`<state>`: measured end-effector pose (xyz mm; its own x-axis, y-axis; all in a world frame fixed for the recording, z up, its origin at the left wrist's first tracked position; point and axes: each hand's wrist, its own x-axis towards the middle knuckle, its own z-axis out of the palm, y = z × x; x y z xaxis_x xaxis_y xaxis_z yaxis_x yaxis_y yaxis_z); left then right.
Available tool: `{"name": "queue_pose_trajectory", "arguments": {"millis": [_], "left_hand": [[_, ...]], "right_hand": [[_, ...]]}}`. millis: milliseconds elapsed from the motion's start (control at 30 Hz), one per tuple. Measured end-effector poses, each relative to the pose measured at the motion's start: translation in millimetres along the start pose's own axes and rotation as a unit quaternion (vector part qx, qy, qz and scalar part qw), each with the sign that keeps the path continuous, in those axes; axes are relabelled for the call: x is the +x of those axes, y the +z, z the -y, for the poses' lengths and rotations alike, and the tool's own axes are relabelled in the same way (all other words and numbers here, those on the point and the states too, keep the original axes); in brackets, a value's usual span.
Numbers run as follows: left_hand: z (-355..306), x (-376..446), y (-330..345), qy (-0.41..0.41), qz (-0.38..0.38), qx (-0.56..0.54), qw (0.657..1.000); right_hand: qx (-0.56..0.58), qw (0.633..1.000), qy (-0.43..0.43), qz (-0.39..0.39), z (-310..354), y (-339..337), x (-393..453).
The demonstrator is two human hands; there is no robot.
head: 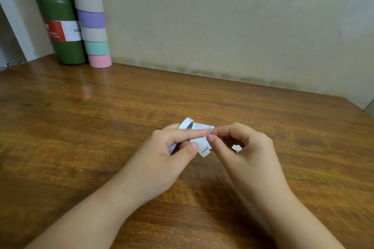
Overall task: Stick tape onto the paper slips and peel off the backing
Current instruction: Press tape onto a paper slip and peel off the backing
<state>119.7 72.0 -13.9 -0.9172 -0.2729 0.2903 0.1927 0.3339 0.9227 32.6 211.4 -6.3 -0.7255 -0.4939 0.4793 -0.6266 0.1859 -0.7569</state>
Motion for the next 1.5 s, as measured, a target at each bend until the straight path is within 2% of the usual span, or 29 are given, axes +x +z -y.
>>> {"name": "queue_pose_trajectory", "arguments": {"millis": [633,867,1100,1267,1500], "left_hand": [[-6.5,-1.4,-0.7,-0.021,-0.008,-0.012,1.000],[0.8,-3.6,3.6,0.047,-0.016,0.139,0.989],[1.2,-4.5,5.0,0.069,-0.020,0.198,0.978],[-2.0,-4.8,5.5,0.059,-0.016,0.173,0.983],[-8.2,-3.3,2.0,0.016,-0.012,0.056,0.998]], "right_hand": [[-0.008,1.000,-0.015,0.002,-0.3,-0.5,0.0],[-0.017,1.000,0.005,-0.005,-0.8,1.0,0.8],[-0.014,0.999,0.019,-0.024,2.1,1.0,0.5],[-0.015,1.000,0.024,-0.014,2.7,0.6,0.2],[0.015,0.999,0.029,-0.010,4.2,-0.1,0.9]]}}
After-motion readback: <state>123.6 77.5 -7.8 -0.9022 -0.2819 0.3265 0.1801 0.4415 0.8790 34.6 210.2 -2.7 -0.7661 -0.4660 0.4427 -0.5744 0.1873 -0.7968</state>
